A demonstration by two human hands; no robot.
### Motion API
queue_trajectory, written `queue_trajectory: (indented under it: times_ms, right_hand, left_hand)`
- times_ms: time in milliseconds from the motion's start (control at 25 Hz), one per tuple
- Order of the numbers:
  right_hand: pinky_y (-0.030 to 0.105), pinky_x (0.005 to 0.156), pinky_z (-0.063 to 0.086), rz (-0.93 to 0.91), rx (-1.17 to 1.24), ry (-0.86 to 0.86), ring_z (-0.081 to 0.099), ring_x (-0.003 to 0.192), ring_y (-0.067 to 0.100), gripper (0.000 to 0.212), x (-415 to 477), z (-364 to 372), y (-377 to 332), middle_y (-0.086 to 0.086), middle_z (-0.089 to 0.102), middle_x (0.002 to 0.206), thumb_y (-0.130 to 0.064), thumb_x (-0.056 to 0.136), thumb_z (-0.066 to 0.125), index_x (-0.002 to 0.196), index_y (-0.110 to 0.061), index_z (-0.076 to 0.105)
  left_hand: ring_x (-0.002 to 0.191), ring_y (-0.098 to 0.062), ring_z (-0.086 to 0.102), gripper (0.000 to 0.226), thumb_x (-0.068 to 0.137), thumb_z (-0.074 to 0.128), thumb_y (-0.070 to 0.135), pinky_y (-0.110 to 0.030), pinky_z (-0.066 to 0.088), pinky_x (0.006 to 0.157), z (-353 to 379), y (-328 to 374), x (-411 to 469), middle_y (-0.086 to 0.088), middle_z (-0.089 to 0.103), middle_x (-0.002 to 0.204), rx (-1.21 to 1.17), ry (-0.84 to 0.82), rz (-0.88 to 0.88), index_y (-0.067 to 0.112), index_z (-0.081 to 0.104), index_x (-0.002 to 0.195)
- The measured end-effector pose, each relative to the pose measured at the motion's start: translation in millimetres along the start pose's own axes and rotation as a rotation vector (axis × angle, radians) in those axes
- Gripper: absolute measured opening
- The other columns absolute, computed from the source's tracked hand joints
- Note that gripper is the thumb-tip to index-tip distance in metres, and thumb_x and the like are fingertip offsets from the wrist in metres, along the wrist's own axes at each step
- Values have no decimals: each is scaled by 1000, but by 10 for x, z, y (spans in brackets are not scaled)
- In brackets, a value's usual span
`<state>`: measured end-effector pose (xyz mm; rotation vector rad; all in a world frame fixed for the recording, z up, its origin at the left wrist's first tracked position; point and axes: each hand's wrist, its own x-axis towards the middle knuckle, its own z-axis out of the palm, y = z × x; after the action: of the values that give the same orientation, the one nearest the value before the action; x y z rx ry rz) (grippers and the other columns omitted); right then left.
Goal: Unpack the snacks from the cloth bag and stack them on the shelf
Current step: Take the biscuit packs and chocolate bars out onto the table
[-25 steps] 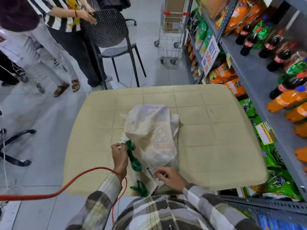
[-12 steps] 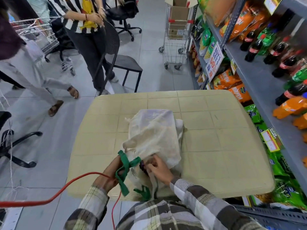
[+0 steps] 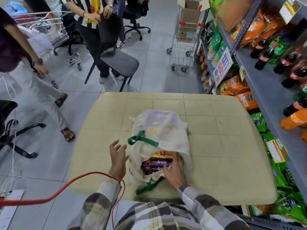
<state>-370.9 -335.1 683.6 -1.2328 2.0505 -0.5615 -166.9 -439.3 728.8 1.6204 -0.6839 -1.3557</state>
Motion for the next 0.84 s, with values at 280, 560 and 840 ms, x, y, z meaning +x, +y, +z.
queue_trajectory:
  times_ms: [280, 560, 840]
  right_hand:
    - [48, 119, 30, -47, -324, -53, 26, 146, 35, 89, 49, -166, 153, 9, 25, 158, -28, 86, 57, 154, -47, 3]
    - [48, 116, 36, 21, -409, -97, 32, 142, 37, 92, 485, -518, 350, 14, 29, 155, -30, 83, 68, 156, -41, 11]
    - [52, 105, 43, 41, -551, -301, 37, 143, 29, 128, 589, -634, 637, -3, 22, 161, -14, 63, 86, 154, -43, 1]
  left_hand:
    - [113, -22, 60, 29, 94, 48, 12, -36, 51, 95, 247, -614, -133, -5, 61, 128, 1136, -831, 656, 20, 58, 120]
    - [132, -25, 43, 67, 87, 65, 28, -41, 46, 108, 210, -767, 61, -6, 37, 149, 1197, -571, 800, 24, 36, 147]
    - [151, -26, 16, 120, 63, 86, 50, -40, 22, 123, 266, -506, 258, -10, 20, 161, 1175, -556, 636, 10, 20, 155]
